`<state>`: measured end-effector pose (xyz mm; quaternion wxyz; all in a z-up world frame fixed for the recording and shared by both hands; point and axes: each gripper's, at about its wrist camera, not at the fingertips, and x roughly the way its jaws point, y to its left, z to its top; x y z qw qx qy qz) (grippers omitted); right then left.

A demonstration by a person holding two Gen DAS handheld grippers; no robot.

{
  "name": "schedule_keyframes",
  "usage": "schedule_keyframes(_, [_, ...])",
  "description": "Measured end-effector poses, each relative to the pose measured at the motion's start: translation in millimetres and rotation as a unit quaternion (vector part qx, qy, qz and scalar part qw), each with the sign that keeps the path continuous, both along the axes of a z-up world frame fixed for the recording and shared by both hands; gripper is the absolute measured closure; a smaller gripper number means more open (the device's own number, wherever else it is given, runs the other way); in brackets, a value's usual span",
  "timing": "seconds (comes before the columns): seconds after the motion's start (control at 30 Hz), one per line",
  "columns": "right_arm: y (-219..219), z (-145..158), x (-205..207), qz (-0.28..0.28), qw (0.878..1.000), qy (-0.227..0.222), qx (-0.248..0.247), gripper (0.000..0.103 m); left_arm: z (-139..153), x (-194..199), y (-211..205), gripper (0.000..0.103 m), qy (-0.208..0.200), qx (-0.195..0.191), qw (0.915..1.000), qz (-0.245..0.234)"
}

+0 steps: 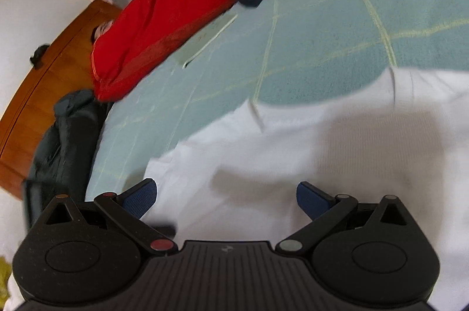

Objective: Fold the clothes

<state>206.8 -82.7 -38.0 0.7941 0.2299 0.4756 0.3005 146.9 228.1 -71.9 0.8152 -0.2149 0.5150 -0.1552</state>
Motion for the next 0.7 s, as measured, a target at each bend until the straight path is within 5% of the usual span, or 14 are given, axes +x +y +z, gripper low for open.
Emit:
schedule_keyframes(0.53, [-3.8, -10.8, -45.0, 0.034, 0.997, 0.065, 0.007, 0.0, 5.6, -2.1, -11.2, 0.075, 0.002, 0.031, 0.9994, 0.017])
schedule_keyframes(0.7, [-18.7, 2.0, -49.7, 0.029, 0.998, 0.045, 0.019, 0.0, 12.3, -3.4, -18.8, 0.076, 0.002, 0.054, 0.9982, 0.025])
